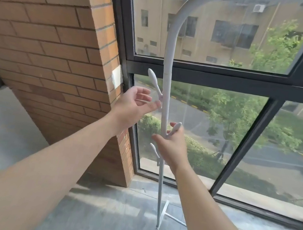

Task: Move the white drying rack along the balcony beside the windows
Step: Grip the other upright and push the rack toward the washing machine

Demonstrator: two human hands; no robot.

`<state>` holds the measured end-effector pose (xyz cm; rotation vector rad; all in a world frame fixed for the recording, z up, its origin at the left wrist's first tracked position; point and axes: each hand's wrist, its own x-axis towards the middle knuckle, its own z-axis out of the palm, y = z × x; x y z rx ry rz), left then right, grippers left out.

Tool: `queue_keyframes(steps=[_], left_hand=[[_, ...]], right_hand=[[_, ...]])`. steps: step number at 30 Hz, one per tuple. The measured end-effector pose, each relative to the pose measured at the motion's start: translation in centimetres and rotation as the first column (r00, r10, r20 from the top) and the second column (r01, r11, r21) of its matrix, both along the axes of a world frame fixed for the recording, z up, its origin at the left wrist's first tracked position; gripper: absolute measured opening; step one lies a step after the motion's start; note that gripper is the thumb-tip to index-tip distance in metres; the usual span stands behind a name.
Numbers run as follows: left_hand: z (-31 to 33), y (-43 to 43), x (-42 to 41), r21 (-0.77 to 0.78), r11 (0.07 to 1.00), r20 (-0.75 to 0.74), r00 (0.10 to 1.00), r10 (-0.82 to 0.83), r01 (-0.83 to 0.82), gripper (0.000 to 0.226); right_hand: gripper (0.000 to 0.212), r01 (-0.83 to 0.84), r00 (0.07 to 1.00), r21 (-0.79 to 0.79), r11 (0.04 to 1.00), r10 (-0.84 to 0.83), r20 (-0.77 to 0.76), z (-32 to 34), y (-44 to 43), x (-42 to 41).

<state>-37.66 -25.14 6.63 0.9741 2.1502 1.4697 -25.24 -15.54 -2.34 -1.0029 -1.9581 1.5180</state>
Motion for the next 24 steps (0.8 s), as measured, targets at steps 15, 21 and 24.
queue_keyframes(steps=[15,21,24], left_hand=[[0.0,7.6,-4.8,0.322,0.475,0.197,0.433,-0.879,0.819,0.026],[-0.6,8.4,-4.7,0.404,0.406,0.243,0.332,-0.911,0.820,0.017],[-1.2,9.1,-4.7,0.437,0.363,0.288,0.254,-0.923,0.823,0.029]], right_hand=[[0.048,0.585,0.810,-0.106,0.804,-0.585,0.040,-1.9,-3.7,-5.0],[0.035,0.637,0.766,-0.141,0.758,-0.643,0.005,-2.4,-4.4,-6.5],[0.022,0.717,0.696,-0.079,0.693,-0.718,0.017,-3.0,-4.3,-7.4]])
